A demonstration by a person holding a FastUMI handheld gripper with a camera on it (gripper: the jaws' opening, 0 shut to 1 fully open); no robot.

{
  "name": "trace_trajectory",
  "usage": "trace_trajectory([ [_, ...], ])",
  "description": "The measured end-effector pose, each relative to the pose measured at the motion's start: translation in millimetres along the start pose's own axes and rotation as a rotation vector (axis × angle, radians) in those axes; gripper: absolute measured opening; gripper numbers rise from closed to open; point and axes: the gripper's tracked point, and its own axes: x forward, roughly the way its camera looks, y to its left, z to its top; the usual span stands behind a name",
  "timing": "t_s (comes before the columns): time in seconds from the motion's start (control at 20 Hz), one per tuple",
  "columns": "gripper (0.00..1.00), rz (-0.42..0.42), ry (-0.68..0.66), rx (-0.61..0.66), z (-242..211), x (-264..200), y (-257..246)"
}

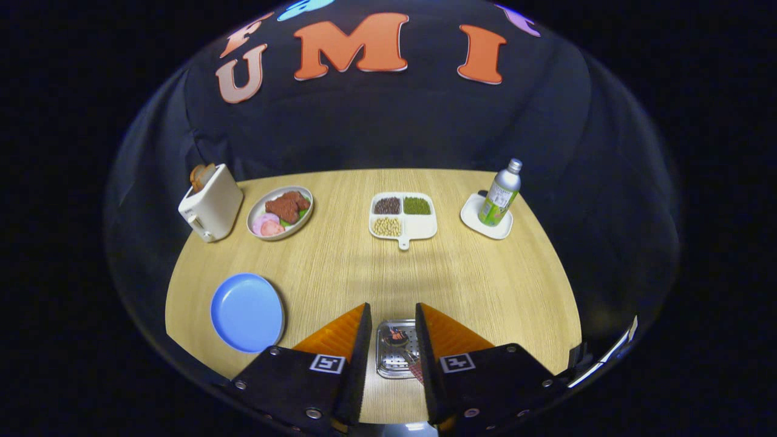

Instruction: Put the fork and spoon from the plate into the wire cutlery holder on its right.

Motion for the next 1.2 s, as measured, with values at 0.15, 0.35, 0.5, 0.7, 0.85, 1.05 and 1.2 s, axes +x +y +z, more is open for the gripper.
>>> trace_trajectory([
  [0.15, 0.63, -0.013, -0.150, 0.036, 35, -21, -1],
  [0.35, 0.75, -0.019, -0.353, 0.072, 85, -61, -3],
  [0.5, 0.81, -0.036, -0.464, 0.101, 108, -88, -2],
  [0.7, 0.87, -0.096, -0.549, 0.084, 124, -112, -3],
  [0.85, 0.93, -0.117, -0.571, 0.110, 128, -124, 5],
  [1.05, 0.97, -0.133, -0.594, 0.132, 135, -135, 12],
  [1.2, 0.97, -0.115, -0.622, 0.102, 145, -143, 19],
])
